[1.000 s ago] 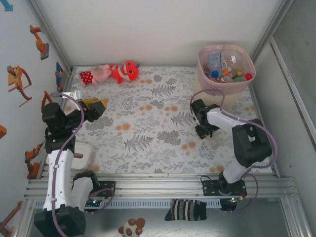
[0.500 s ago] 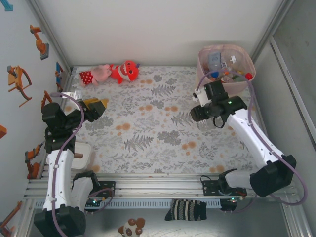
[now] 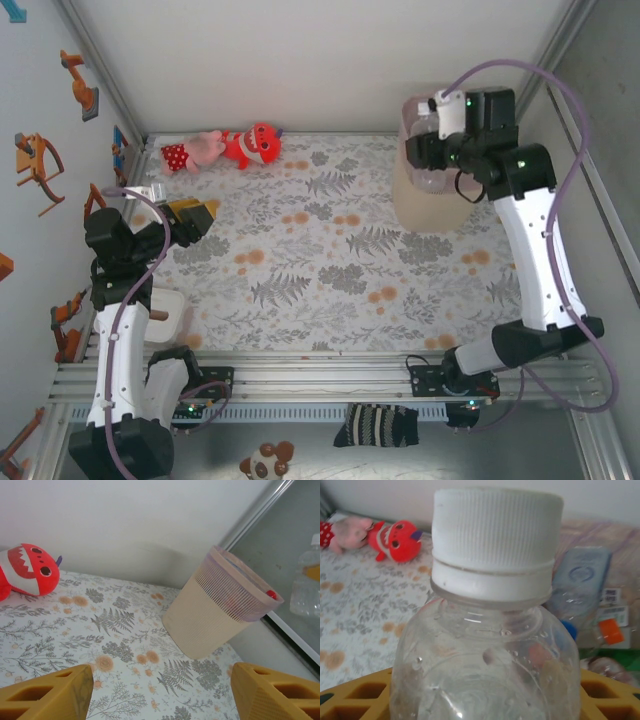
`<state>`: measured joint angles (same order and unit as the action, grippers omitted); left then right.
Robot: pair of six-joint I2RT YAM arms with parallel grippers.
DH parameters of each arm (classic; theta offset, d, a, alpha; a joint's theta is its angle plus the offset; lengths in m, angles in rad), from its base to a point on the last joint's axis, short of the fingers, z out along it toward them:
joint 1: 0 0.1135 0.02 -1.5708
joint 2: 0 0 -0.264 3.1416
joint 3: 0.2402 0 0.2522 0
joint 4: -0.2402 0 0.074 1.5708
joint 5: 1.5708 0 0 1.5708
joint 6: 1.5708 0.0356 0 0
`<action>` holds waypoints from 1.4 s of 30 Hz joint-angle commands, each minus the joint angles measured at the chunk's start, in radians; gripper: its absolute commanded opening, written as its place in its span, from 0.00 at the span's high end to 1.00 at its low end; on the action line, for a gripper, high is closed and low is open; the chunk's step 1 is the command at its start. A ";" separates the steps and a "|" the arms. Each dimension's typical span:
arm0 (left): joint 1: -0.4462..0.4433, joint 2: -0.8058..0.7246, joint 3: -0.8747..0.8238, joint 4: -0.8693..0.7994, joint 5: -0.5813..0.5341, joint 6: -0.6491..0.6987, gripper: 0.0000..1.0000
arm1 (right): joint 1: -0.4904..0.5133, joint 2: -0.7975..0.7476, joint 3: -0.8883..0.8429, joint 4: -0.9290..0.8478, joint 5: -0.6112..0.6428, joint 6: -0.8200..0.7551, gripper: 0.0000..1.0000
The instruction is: Put the plastic bottles in the bin
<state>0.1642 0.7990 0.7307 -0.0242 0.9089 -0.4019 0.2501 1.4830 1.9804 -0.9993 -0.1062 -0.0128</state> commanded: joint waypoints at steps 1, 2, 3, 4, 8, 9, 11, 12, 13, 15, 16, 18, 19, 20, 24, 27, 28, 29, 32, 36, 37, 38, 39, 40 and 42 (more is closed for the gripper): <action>-0.001 -0.004 0.008 -0.008 0.002 0.026 0.27 | -0.049 0.064 0.120 -0.012 0.067 -0.010 0.44; -0.002 -0.006 0.008 -0.009 0.004 0.027 0.28 | -0.070 0.089 0.151 -0.008 0.080 -0.015 0.44; -0.002 -0.004 0.009 -0.008 0.003 0.026 0.27 | -0.099 0.112 0.184 0.000 0.085 -0.015 0.44; -0.002 -0.004 0.008 -0.008 0.002 0.026 0.27 | -0.123 0.131 0.207 0.011 0.089 -0.014 0.44; -0.002 0.003 0.008 -0.010 -0.001 0.029 0.27 | -0.217 0.207 0.261 0.077 0.103 -0.016 0.44; -0.002 0.005 0.008 -0.014 -0.002 0.030 0.27 | -0.232 0.227 0.274 0.092 0.111 -0.023 0.44; -0.002 0.009 0.009 -0.021 -0.005 0.035 0.27 | -0.263 0.263 0.297 0.119 0.112 -0.038 0.45; -0.002 0.011 0.010 -0.022 -0.006 0.037 0.27 | -0.277 0.277 0.298 0.141 0.105 -0.053 0.45; -0.002 0.015 0.011 -0.024 -0.007 0.038 0.27 | -0.287 0.285 0.291 0.164 0.104 -0.068 0.45; -0.002 0.021 0.011 -0.027 -0.009 0.040 0.27 | -0.308 0.303 0.270 0.221 0.100 -0.109 0.46; -0.002 0.023 0.011 -0.028 -0.009 0.040 0.27 | -0.316 0.310 0.261 0.241 0.100 -0.126 0.46; -0.003 0.027 0.010 -0.030 -0.009 0.042 0.27 | -0.335 0.338 0.251 0.273 0.090 -0.165 0.48; -0.003 0.028 0.010 -0.031 -0.010 0.041 0.27 | -0.341 0.349 0.246 0.288 0.088 -0.184 0.49; -0.003 0.031 0.010 -0.032 -0.011 0.043 0.27 | -0.345 0.359 0.234 0.310 0.085 -0.209 0.49; -0.004 0.046 0.014 -0.038 -0.011 0.044 0.28 | -0.363 0.413 0.202 0.393 0.076 -0.254 0.49; -0.006 0.050 0.013 -0.039 -0.011 0.044 0.27 | -0.375 0.470 0.207 0.398 0.077 -0.264 0.49; -0.006 0.050 0.012 -0.039 -0.011 0.045 0.27 | -0.375 0.484 0.201 0.398 0.086 -0.266 0.49; -0.006 0.052 0.012 -0.038 -0.012 0.044 0.27 | -0.375 0.497 0.190 0.400 0.096 -0.270 0.49; -0.008 0.057 0.013 -0.038 -0.011 0.043 0.27 | -0.375 0.503 0.124 0.414 0.108 -0.270 0.47; -0.012 0.058 0.014 -0.035 -0.011 0.041 0.27 | -0.374 0.472 0.041 0.436 0.154 -0.267 0.38; -0.014 0.058 0.014 -0.034 -0.011 0.040 0.27 | -0.375 0.461 0.029 0.440 0.153 -0.266 0.35; -0.015 0.057 0.014 -0.035 -0.011 0.040 0.27 | -0.376 0.445 0.015 0.446 0.147 -0.264 0.32; -0.017 0.054 0.014 -0.035 -0.011 0.040 0.27 | -0.374 0.430 0.006 0.451 0.141 -0.259 0.29; -0.017 0.055 0.014 -0.035 -0.011 0.040 0.27 | -0.375 0.417 0.005 0.453 0.136 -0.253 0.27; -0.018 0.053 0.014 -0.033 -0.011 0.040 0.27 | -0.375 0.389 0.009 0.453 0.113 -0.238 0.26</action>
<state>0.1509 0.8585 0.7307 -0.0643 0.8890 -0.3832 -0.1154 1.9297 1.9995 -0.5346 0.0124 -0.2813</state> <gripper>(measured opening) 0.725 0.738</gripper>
